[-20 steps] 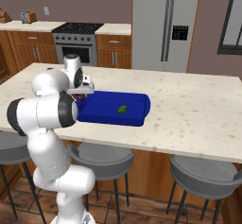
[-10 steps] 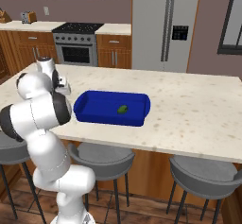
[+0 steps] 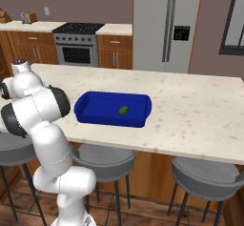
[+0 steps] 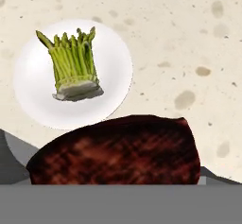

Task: Create a steak meal by picking up the steak and asparagus from the tray and placing them on the plate. Leave the avocado on the tray.

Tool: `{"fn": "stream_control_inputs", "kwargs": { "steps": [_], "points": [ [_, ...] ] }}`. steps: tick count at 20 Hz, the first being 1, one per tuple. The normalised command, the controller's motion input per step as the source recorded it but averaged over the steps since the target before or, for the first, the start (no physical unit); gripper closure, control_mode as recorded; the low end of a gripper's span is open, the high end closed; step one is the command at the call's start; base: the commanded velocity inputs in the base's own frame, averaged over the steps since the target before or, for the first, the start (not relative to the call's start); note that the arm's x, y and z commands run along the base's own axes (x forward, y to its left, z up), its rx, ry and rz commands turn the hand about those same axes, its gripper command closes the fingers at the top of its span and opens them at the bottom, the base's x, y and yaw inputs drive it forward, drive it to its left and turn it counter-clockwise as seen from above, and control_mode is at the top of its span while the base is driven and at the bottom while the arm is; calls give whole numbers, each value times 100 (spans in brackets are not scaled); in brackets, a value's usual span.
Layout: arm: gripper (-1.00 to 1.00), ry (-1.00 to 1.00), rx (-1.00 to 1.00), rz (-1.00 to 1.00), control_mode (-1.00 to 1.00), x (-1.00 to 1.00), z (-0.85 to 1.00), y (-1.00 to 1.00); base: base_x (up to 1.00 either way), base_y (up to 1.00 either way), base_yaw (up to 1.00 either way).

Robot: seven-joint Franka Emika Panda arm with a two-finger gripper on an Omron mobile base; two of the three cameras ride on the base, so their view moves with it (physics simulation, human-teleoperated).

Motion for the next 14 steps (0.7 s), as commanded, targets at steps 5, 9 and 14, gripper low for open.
{"fn": "stream_control_inputs", "kwargs": {
  "steps": [5, 9, 14],
  "points": [
    [100, 7, -2, 1, -100, -5, -1, 100, 0, 0, 0],
    [100, 10, -3, 0, -100, 0, -16, 87, 0, 0, 0],
    [100, 6, -3, 0, -100, 19, -30, 61, 0, 0, 0]
  ]
}}
